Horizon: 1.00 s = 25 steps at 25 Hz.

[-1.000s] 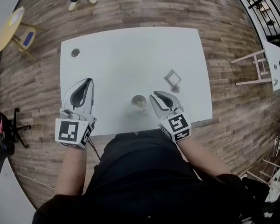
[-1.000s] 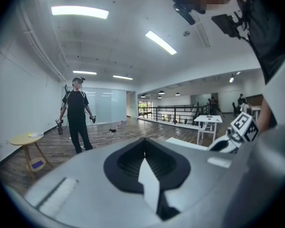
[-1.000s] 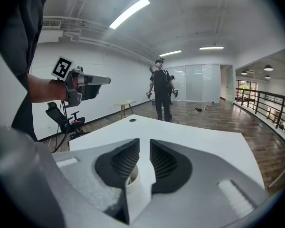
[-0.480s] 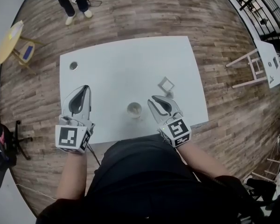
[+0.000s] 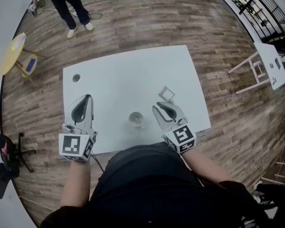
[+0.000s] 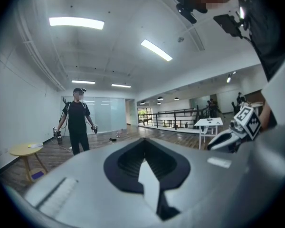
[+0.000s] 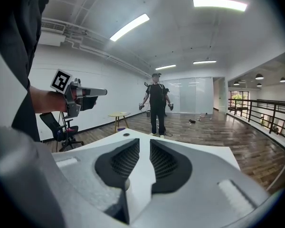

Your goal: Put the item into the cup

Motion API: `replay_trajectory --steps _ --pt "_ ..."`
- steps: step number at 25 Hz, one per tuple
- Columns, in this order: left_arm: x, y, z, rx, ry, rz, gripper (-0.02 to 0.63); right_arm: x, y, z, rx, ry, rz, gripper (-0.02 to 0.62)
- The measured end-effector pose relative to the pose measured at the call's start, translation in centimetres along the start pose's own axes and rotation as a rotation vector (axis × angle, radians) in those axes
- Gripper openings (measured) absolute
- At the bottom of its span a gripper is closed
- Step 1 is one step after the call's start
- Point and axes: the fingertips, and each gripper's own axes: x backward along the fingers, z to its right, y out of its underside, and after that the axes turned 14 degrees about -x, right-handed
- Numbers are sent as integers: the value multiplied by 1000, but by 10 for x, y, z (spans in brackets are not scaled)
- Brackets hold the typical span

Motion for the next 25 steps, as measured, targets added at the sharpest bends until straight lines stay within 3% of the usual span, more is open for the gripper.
replay_trajectory --steps 12,25 --pt "0 4 -5 -31 12 10 0 -6 -15 6 8 38 50 73" --pt "-6 11 4 0 46 26 0 4 -9 22 -3 89 79 72"
